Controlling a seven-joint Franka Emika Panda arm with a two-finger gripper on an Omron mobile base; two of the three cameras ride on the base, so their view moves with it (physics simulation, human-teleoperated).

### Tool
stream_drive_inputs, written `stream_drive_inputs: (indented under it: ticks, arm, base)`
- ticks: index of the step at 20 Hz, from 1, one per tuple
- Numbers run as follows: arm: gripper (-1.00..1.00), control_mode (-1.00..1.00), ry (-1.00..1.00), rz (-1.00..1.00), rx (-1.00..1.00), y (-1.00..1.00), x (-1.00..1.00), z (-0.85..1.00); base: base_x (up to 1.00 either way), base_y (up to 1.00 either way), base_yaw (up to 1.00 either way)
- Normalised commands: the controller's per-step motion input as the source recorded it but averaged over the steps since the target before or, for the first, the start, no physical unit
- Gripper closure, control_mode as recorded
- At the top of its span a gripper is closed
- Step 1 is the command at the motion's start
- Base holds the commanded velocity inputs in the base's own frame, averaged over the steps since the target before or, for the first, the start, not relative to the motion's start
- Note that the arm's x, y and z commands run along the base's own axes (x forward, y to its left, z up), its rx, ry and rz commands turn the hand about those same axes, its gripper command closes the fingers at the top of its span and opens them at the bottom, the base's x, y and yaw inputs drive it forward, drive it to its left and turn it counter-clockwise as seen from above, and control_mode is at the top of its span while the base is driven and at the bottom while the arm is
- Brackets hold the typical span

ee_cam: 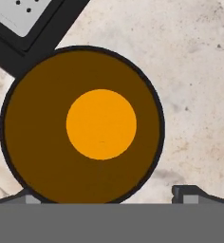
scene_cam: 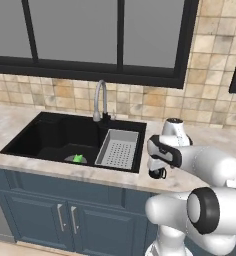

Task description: Clear the mugs and bowl far away from the sink.

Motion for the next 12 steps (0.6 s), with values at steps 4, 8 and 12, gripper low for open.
stream_drive_inputs:
  ticks: [4, 8, 12]
  arm:
    - [-1.0, -1.0, 0.0, 0.0, 0.0, 0.0, -0.14, -0.21]
    - [1.0, -1.0, 0.0, 0.0, 0.0, 0.0, -0.21, -0.28]
    - [1.0, -1.0, -0.03, 0.0, 0.01, 0.0, -0.16, -0.06]
  base:
    - [0.0, 0.0, 0.0]
    - [0.0, 0.0, 0.0]
    - [0.0, 0.0, 0.0]
